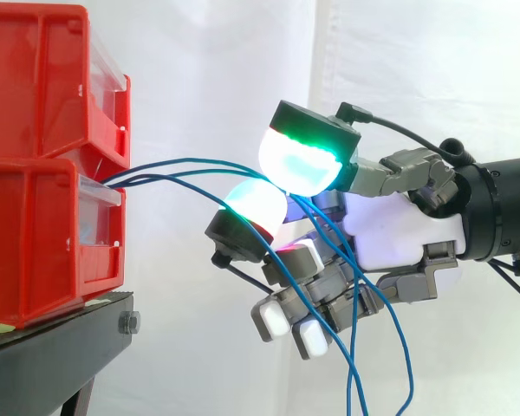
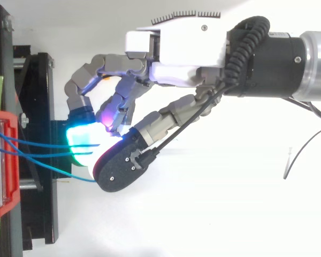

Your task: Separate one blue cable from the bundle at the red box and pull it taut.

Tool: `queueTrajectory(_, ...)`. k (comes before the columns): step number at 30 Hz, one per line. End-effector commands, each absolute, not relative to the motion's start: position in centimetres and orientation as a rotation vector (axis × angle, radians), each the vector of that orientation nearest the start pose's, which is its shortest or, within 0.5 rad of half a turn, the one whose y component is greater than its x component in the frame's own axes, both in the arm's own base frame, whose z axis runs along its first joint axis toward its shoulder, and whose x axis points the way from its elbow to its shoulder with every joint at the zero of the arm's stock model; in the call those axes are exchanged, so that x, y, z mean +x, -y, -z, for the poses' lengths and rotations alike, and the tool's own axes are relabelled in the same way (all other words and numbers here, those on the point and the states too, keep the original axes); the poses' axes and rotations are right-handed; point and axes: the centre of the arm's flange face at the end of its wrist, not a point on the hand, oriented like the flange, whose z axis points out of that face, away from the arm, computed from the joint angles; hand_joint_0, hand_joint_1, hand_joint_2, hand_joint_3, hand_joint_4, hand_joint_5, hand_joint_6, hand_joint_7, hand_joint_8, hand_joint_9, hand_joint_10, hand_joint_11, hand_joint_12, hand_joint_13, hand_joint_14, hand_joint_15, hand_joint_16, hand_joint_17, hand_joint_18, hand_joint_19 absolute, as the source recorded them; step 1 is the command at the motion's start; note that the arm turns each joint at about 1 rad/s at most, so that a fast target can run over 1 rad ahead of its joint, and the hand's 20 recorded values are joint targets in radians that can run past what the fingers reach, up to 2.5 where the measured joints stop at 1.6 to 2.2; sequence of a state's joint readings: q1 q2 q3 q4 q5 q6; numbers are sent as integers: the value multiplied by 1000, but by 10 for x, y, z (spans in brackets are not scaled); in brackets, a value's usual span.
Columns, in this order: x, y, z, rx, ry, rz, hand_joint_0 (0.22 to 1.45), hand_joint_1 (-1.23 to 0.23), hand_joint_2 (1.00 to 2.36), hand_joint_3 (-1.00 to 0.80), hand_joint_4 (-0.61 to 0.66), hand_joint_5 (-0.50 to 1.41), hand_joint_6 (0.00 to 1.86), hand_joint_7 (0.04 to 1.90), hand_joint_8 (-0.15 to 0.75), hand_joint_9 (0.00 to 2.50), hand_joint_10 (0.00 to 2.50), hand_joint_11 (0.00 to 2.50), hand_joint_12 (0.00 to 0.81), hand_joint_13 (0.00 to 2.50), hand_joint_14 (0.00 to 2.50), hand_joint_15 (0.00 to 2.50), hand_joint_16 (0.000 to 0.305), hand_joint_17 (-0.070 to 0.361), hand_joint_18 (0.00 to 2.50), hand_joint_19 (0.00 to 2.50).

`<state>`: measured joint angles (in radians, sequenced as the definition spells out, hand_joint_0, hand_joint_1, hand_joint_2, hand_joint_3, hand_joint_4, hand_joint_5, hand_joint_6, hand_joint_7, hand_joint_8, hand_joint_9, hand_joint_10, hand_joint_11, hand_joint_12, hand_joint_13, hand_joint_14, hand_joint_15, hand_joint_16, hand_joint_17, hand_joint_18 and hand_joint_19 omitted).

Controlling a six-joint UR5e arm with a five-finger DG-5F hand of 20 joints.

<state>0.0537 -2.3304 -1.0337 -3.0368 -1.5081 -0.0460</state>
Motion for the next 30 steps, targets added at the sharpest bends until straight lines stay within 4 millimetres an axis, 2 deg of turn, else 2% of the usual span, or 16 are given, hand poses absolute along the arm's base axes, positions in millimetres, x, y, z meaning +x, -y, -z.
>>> queueTrajectory(1,769,98,-272,1258,-1318,-1109,715,-870,1000,-500,9,-182,901,1142,263,1045,29,1216,387,751,27,746,50,113,754,762)
queueTrajectory(4,769,98,-272,1258,-1318,-1109,629,-860,1000,-500,45,-169,900,1158,272,1088,29,1229,388,765,28,765,50,112,756,782)
queueTrajectory(5,768,98,-274,1257,-1317,-1109,567,-816,1000,-500,53,-165,900,1156,282,1102,28,1233,399,776,28,767,51,115,765,791)
queueTrajectory(8,768,98,-274,1257,-1317,-1109,530,-756,1000,-500,59,-161,898,1128,291,1115,27,1237,409,787,27,764,53,118,780,802)
queueTrajectory(17,769,98,-272,1260,-1318,-1110,628,-720,1000,-500,43,-174,876,1134,271,1140,28,1246,387,831,28,784,49,110,804,816)
queueTrajectory(22,769,98,-274,1257,-1315,-1111,690,-786,1000,-500,61,-199,887,1083,269,1109,26,1228,391,844,26,792,49,111,817,806)
queueTrajectory(25,769,98,-275,1259,-1313,-1114,698,-824,1000,-500,68,-207,893,1074,264,1070,25,1233,390,836,29,789,50,112,827,795)
queueTrajectory(30,769,98,-274,1258,-1314,-1116,635,-833,1000,-500,71,-210,895,1059,269,1068,27,1235,392,827,26,792,49,111,820,803)
